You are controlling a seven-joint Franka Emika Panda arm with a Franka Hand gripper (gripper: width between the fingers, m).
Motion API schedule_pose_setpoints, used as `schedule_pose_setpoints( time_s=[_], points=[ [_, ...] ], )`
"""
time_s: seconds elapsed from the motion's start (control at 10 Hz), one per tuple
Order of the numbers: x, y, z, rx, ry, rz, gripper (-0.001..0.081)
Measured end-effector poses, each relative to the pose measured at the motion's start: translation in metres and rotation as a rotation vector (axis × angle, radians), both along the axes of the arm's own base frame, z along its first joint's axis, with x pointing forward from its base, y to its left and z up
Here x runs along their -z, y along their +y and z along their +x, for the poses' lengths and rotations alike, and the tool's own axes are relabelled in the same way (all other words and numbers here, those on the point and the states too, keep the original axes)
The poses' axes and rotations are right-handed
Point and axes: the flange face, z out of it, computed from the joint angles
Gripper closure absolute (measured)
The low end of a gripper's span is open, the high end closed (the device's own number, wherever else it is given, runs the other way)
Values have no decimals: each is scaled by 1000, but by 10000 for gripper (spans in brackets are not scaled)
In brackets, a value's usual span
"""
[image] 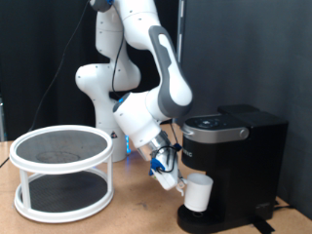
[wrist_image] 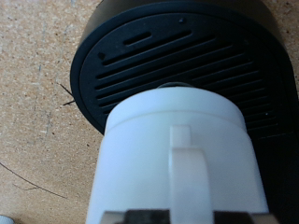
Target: Make a cup of coffee with the keurig machine
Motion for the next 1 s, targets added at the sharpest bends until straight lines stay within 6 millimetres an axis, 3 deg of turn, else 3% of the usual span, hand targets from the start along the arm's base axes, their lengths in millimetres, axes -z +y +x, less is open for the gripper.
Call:
schedule_pose_setpoints(
  time_s=[0.2,0.4,0.5,0.6,0.7,0.8,0.9,1.0],
  points=[
    [0,2,0,-2,-4,3,805],
    [1,3,0,-5,-5,3,561],
    [1,3,0,-12,-7,4,561],
    [2,1,-2,-28,-5,7,353],
    [2,-6,-6,-57,1,9,353],
    [0,-14,-12,-90,7,21,218],
    [-2,-21,-20,-130,17,44,218],
    [-6,-30,-28,-160,22,70,98]
  ],
)
